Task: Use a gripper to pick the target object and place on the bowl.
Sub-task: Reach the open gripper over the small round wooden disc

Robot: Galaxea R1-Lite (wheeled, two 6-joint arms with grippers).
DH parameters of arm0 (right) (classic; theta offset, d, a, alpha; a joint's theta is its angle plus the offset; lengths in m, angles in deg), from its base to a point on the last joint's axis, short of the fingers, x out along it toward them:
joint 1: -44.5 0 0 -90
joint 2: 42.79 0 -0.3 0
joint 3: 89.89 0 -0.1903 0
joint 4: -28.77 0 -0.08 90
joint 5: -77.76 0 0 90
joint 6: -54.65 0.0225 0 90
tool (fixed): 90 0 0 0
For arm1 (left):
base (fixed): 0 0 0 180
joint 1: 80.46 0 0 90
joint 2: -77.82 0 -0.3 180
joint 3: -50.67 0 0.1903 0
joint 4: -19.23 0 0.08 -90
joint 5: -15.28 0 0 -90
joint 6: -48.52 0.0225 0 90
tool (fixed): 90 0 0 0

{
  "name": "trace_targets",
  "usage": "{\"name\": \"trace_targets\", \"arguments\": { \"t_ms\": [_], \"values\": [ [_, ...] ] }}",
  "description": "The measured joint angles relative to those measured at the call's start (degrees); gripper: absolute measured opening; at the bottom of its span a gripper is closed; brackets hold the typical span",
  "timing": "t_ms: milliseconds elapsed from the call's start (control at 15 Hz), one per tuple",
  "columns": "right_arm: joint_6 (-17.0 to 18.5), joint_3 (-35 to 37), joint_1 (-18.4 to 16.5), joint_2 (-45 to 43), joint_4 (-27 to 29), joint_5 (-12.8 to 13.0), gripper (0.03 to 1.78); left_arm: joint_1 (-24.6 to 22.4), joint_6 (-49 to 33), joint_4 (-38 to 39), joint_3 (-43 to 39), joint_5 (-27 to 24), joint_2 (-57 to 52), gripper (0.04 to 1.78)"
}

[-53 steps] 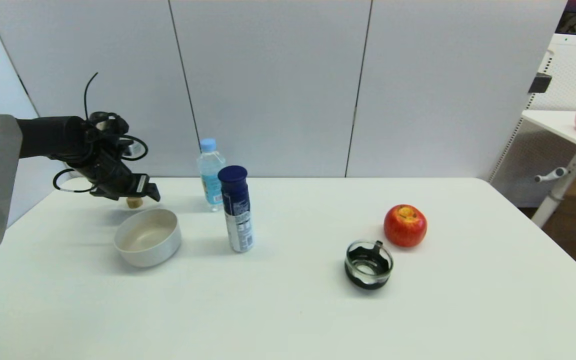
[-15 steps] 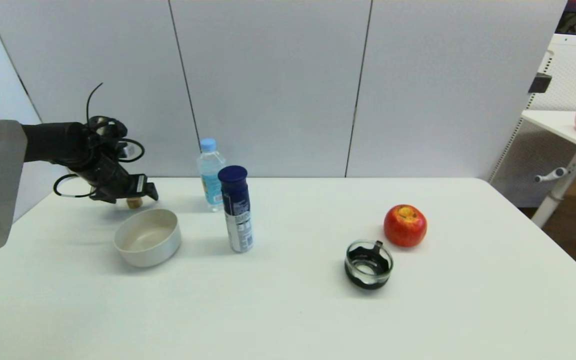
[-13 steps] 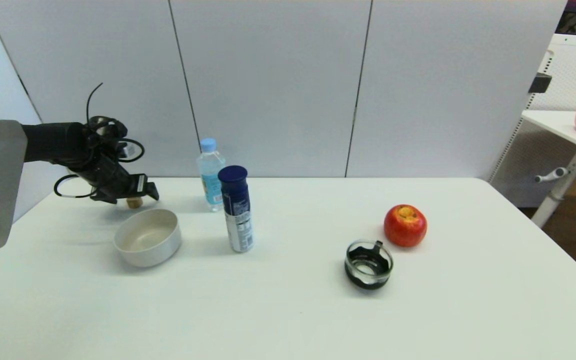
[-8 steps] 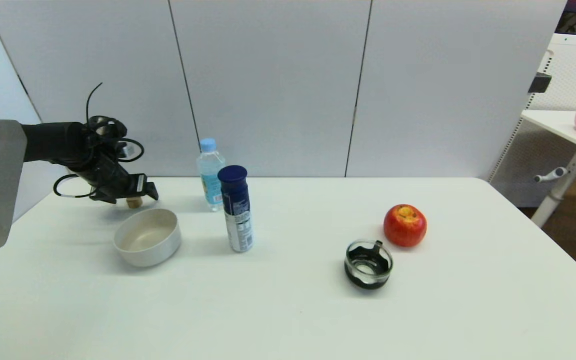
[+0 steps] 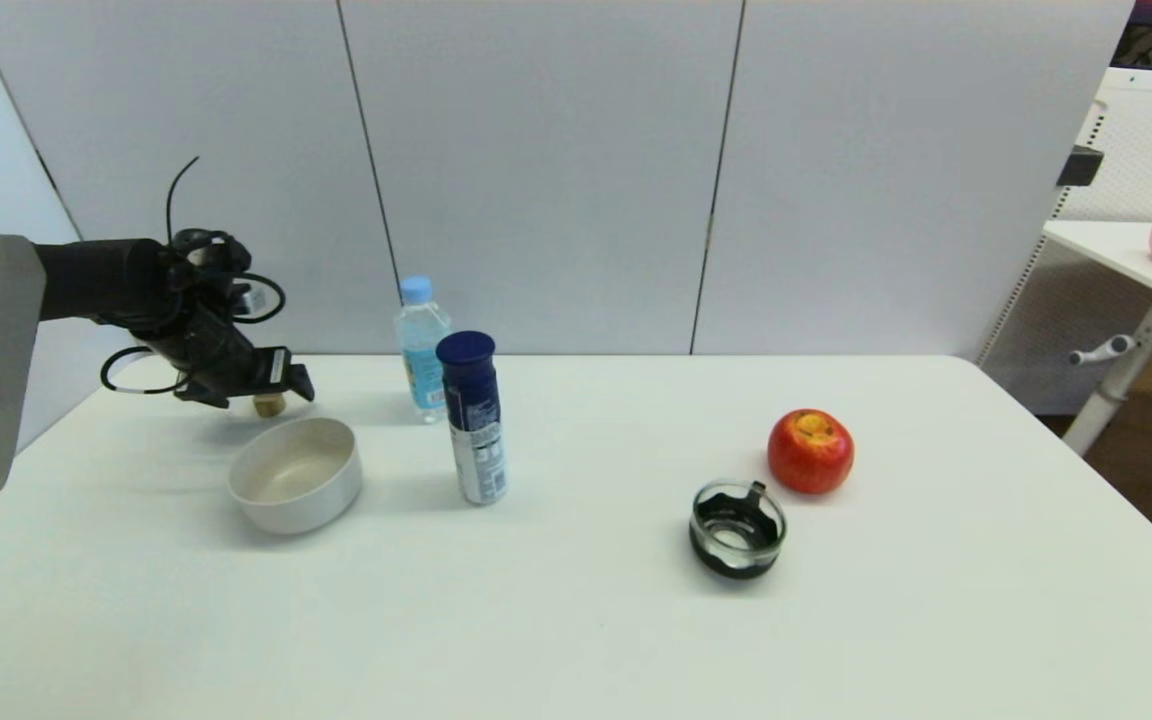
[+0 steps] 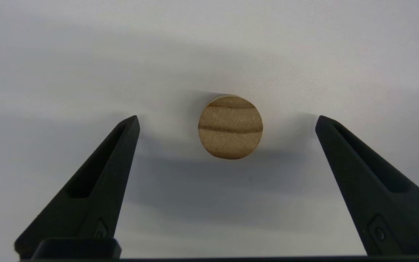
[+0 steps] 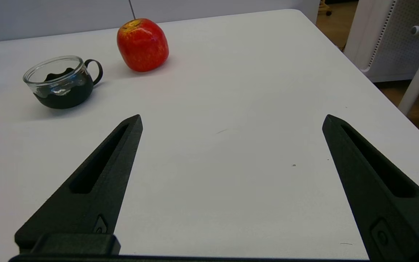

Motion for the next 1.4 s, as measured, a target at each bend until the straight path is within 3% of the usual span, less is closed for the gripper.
{"name": "trace_targets", "arguments": {
  "t_ms": [800,1067,1333,1400],
  "values": [
    [0.0,0.0,0.0,0.0,0.0,0.0,1.71,0.0,0.0,0.5,0.0,0.0,1.3,1.71],
    [0.0,0.0,0.0,0.0,0.0,0.0,1.71,0.1,0.2,0.6,0.0,-0.1,1.5,1.12],
    [0.0,0.0,0.0,0.0,0.0,0.0,1.71,0.1,0.4,0.6,0.0,0.0,1.5,0.73],
    [0.0,0.0,0.0,0.0,0.0,0.0,1.71,0.0,0.4,0.6,0.0,0.0,1.5,0.51]
  ]
}}
